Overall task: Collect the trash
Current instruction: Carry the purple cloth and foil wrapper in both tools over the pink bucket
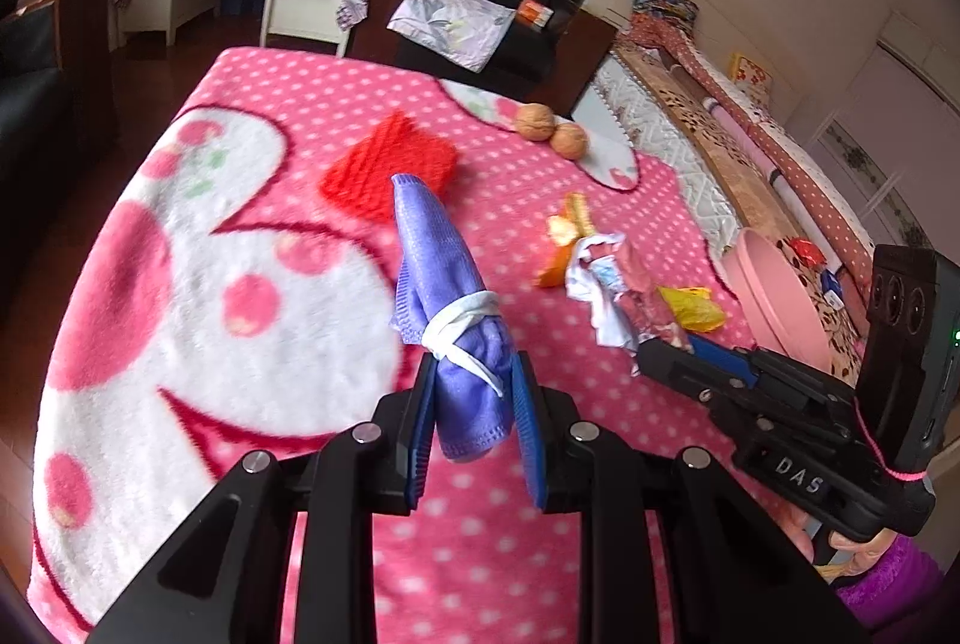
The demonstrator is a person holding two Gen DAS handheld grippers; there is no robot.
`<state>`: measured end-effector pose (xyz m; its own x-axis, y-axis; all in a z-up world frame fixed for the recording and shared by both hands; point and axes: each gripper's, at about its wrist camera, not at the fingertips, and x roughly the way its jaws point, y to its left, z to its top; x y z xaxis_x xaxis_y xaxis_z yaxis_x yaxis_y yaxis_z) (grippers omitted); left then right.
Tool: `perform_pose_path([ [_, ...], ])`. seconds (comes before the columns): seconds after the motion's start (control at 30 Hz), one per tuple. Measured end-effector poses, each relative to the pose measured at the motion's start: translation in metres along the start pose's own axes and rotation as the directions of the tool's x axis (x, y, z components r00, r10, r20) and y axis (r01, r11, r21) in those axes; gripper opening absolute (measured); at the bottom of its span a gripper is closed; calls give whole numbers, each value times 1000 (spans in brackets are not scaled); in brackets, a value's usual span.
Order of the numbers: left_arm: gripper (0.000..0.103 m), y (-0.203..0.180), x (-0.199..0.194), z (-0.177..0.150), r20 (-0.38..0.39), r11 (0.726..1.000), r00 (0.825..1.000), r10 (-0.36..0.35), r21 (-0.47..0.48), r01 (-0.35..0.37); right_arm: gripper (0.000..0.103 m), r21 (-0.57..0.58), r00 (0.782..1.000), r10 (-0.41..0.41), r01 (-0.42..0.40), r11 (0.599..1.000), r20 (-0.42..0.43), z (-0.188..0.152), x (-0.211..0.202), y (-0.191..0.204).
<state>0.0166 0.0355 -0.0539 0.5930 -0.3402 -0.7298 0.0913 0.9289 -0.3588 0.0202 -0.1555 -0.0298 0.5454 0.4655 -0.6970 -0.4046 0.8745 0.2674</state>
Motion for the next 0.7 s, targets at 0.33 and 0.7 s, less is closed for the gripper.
perform_pose_path([
  [0.33,24,-72,10,17,8,988,998,-69,138,67,21,153,984,-121,100,983,132,-5,-60,-64],
  [0.7,24,-164,39,35,-27,950,987,-161,267,162,21,350,927,-310,224,910,212,-21,-116,-148],
])
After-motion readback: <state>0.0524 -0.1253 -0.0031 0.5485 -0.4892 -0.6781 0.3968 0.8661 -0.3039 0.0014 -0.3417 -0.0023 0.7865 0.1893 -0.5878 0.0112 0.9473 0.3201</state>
